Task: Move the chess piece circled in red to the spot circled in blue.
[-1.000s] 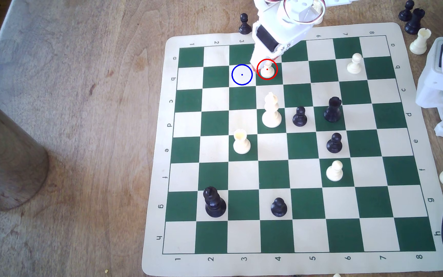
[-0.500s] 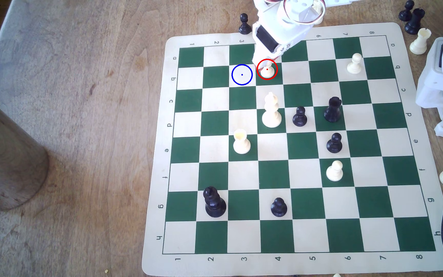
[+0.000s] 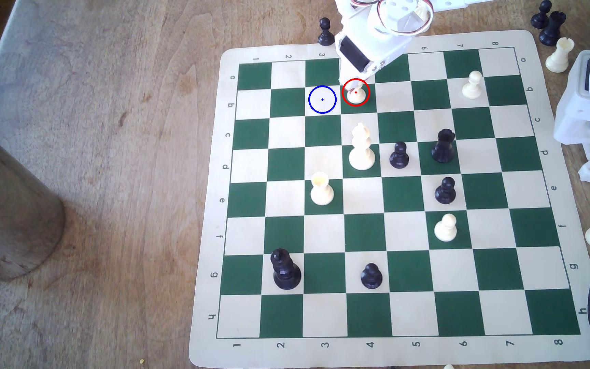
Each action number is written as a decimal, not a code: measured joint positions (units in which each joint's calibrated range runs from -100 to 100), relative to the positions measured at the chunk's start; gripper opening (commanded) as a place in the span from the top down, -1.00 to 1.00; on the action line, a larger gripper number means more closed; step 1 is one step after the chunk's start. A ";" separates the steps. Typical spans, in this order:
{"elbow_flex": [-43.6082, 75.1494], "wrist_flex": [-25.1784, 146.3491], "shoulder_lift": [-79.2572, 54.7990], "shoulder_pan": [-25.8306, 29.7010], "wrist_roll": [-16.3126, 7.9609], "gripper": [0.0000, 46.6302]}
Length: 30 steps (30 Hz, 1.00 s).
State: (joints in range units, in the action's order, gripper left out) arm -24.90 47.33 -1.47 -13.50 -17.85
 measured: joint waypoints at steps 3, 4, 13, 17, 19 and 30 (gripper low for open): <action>0.00 0.00 0.00 0.44 0.00 0.99; 0.00 0.00 0.00 0.52 0.00 0.99; 0.09 4.22 1.01 0.81 0.00 0.99; 1.99 7.09 2.68 0.81 0.00 0.99; 2.98 8.05 3.52 0.81 0.00 0.99; 8.95 3.82 1.09 1.18 2.64 0.99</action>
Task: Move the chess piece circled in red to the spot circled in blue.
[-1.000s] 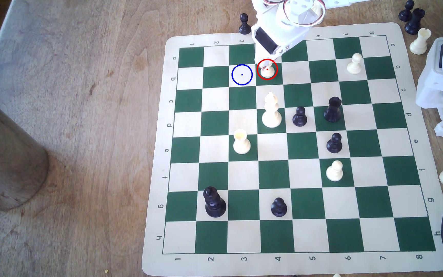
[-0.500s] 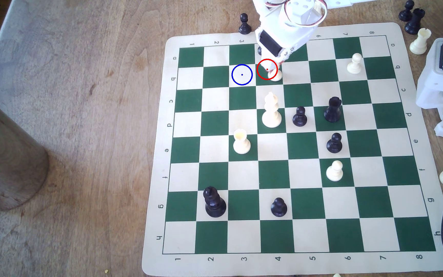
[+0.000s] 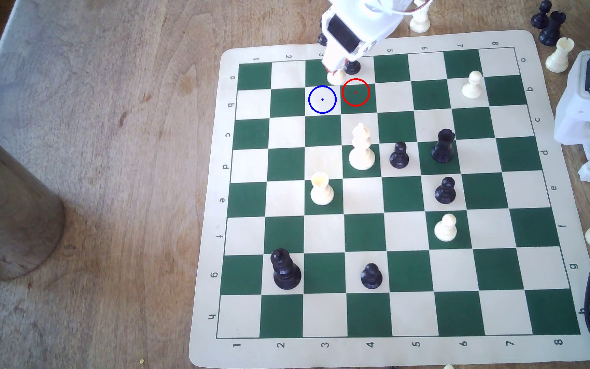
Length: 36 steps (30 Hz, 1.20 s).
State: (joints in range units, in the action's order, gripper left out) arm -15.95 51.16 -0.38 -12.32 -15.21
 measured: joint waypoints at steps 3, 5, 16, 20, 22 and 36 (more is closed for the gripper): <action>1.27 -1.20 -2.26 0.74 0.24 0.99; 2.26 -2.31 -4.19 1.11 0.24 0.99; 4.52 -4.94 -9.80 1.47 0.24 0.99; 4.52 -6.22 -11.23 1.40 0.24 0.99; 4.52 -6.29 -11.23 1.40 0.34 0.94; 4.52 -4.86 -11.23 0.52 0.44 0.04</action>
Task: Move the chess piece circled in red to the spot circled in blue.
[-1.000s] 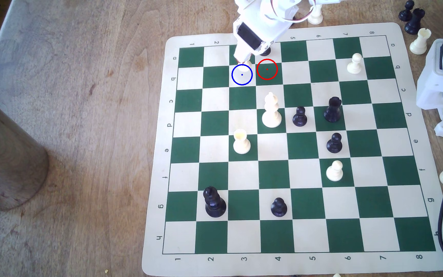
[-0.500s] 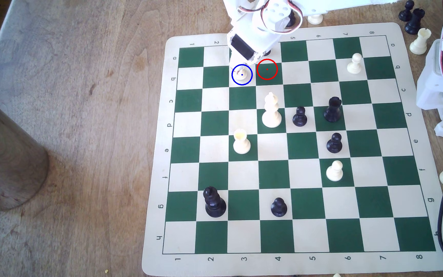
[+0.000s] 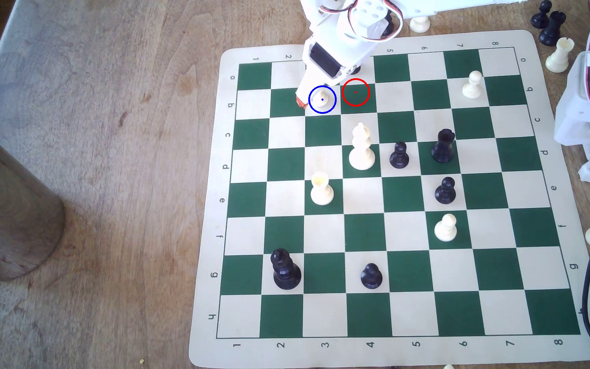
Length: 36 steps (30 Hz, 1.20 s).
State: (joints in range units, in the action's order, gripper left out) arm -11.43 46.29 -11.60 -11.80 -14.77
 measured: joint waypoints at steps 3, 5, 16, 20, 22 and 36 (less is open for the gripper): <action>-0.54 1.20 0.00 -0.37 0.59 -0.02; -0.99 2.71 0.00 -0.59 0.88 -0.06; -7.95 16.25 15.17 1.11 3.37 0.30; -15.36 18.41 23.21 2.43 4.25 0.79; -22.05 19.36 29.91 3.47 4.59 0.99; -54.50 19.20 72.31 13.64 4.20 0.99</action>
State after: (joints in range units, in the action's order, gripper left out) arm -65.93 65.50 60.70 1.84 -10.57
